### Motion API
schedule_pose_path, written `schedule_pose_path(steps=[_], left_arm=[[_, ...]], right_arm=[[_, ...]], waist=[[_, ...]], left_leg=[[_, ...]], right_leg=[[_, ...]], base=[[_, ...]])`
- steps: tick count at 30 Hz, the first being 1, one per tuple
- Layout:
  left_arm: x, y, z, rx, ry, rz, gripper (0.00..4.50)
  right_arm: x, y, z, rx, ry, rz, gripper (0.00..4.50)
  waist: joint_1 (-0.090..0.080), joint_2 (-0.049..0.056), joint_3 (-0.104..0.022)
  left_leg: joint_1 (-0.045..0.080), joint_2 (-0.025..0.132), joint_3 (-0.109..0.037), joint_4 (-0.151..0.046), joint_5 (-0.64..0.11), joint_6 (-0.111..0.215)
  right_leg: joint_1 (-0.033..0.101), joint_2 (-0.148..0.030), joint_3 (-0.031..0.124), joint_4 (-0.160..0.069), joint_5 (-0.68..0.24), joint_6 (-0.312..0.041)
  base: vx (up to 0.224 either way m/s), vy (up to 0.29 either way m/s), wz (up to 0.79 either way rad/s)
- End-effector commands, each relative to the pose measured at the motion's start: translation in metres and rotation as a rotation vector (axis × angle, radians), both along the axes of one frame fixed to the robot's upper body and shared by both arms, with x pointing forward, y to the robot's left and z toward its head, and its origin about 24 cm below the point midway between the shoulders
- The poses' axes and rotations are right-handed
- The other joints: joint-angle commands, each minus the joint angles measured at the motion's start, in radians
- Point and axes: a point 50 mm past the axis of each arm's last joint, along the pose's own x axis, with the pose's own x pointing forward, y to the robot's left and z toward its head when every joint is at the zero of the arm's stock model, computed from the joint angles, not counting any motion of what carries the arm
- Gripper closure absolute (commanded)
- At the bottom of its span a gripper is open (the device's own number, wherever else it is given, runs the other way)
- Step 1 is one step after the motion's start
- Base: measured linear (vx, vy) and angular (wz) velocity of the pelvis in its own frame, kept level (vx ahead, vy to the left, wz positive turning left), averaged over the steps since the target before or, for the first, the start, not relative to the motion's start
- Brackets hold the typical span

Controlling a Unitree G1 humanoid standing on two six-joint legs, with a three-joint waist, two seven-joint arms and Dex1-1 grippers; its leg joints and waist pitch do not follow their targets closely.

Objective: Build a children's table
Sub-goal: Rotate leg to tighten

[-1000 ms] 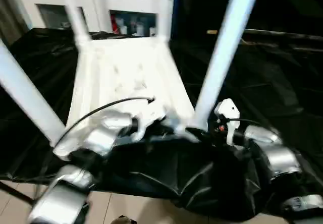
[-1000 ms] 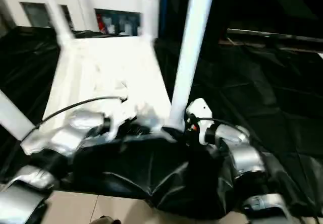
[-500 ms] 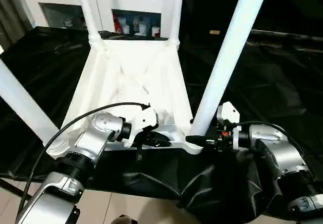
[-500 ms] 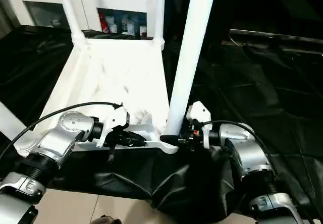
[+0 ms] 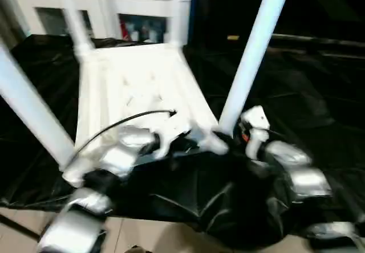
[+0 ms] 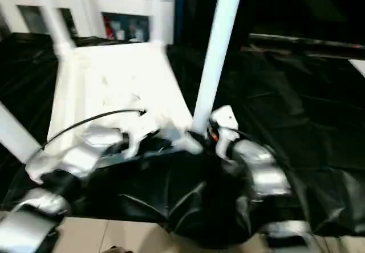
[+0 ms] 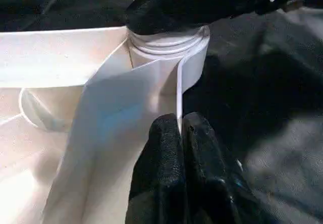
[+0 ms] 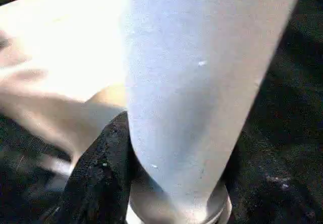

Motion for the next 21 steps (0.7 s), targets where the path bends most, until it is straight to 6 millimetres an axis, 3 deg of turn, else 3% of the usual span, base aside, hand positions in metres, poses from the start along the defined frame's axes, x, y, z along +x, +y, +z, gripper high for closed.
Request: schedule_pose_path(steps=[1,5,6,9,11,14,18,21], left_arm=[[0.005,-0.022,0.011,-0.055,-0.048,0.029,4.5],[0.005,-0.031,0.013,-0.068,-0.052,0.015,4.5],[0.005,-0.031,0.014,-0.068,-0.054,0.007,4.5],[0.004,-0.027,0.014,-0.067,-0.06,-0.022,4.5],[0.001,-0.023,0.012,-0.066,-0.051,-0.066,4.5],[-0.007,-0.014,0.01,-0.07,-0.021,-0.155,4.5],[-0.011,-0.006,0.009,-0.065,-0.002,-0.206,4.5],[-0.021,0.012,0.008,-0.027,0.031,-0.33,4.5]], right_arm=[[-0.009,0.008,-0.031,-0.021,0.165,-0.09,2.45],[-0.009,0.027,-0.026,-0.008,0.124,-0.014,2.45],[-0.01,0.031,-0.023,0.013,0.106,0.014,1.9],[-0.011,0.037,-0.013,0.09,0.068,0.084,1.7],[-0.01,0.034,-0.007,0.094,0.052,0.132,1.41],[-0.015,0.024,0.002,0.063,0.029,0.31,1.41],[-0.021,0.013,0.005,0.033,0.052,0.421,1.41],[-0.03,-0.008,0.012,-0.01,0.07,0.581,1.41]], waist=[[-0.001,-0.004,-0.056],[0.001,-0.006,-0.06],[0.002,-0.007,-0.06],[0.005,-0.01,-0.059],[0.005,-0.01,-0.059],[0.007,-0.011,-0.057],[0.007,-0.011,-0.058],[0.013,-0.01,-0.06]], left_leg=[[0.027,0.063,-0.042,-0.079,-0.321,-0.009],[0.023,0.062,-0.042,-0.08,-0.299,-0.001],[0.022,0.063,-0.04,-0.078,-0.292,0.006],[0.02,0.063,-0.039,-0.078,-0.282,0.025],[0.02,0.063,-0.04,-0.078,-0.282,0.029],[0.019,0.065,-0.04,-0.078,-0.283,0.035],[0.019,0.067,-0.038,-0.077,-0.269,0.043],[0.02,0.07,-0.038,-0.075,-0.253,0.051]], right_leg=[[0.026,-0.083,0.052,-0.104,-0.393,-0.152],[0.032,-0.083,0.052,-0.098,-0.333,-0.161],[0.033,-0.084,0.053,-0.096,-0.312,-0.166],[0.036,-0.085,0.053,-0.095,-0.296,-0.172],[0.036,-0.085,0.052,-0.096,-0.308,-0.172],[0.039,-0.086,0.052,-0.097,-0.328,-0.17],[0.038,-0.086,0.053,-0.092,-0.29,-0.188],[0.038,-0.087,0.053,-0.088,-0.272,-0.195]], base=[[0.0,0.0,0.0],[0.0,0.0,0.0],[0.0,0.0,0.0],[0.0,0.0,0.0],[0.0,0.0,0.0],[0.0,0.0,0.0],[0.0,0.0,0.0],[0.0,0.0,0.0]])
